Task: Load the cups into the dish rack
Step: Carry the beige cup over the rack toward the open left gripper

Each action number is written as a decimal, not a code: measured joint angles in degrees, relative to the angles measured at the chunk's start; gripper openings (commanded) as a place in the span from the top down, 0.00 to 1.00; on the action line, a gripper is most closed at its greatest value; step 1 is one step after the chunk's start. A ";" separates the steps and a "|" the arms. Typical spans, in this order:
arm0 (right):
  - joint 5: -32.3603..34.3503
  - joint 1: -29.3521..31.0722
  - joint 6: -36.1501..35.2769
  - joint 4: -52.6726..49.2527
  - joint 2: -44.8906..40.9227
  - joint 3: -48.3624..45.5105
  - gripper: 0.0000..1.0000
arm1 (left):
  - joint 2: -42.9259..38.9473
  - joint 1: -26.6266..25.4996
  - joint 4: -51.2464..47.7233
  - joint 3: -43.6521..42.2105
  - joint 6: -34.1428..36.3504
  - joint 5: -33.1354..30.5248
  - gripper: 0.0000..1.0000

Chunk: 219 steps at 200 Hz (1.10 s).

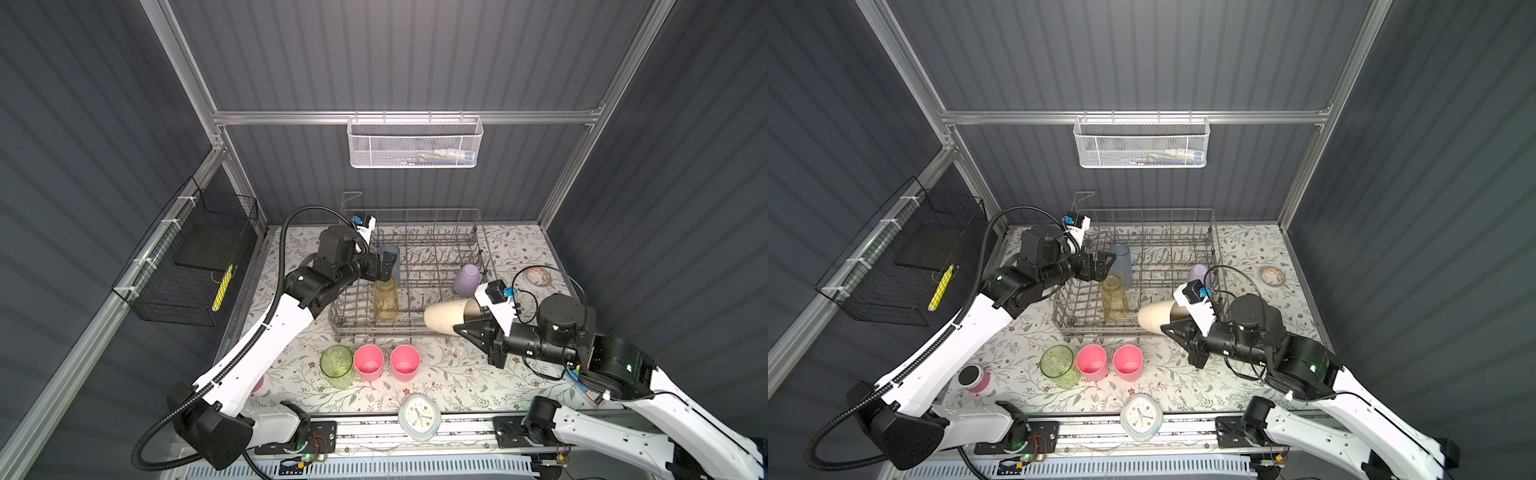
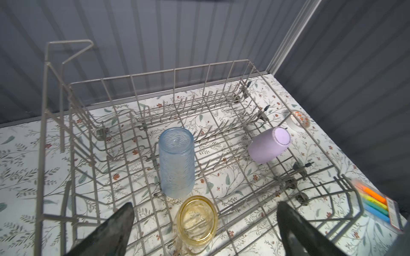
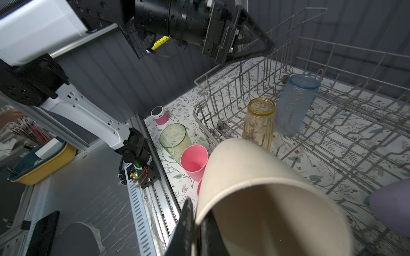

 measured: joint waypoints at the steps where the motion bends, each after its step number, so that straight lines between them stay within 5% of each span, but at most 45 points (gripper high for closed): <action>1: -0.20 -0.17 0.07 0.17 0.00 -0.09 0.93 | 0.02 0.00 0.11 0.00 0.00 0.28 0.00; 47: -14.21 -10.54 5.88 12.24 1.03 -5.75 0.94 | 0.72 1.18 6.99 -1.16 -2.69 13.31 0.00; 105: -29.73 -20.26 22.01 37.18 4.81 -15.52 0.94 | 1.97 1.97 22.34 -6.54 -9.22 31.69 0.00; 219: -37.88 -25.05 40.94 68.85 15.10 -19.91 0.95 | 2.34 1.97 41.27 -11.63 -16.81 50.62 0.04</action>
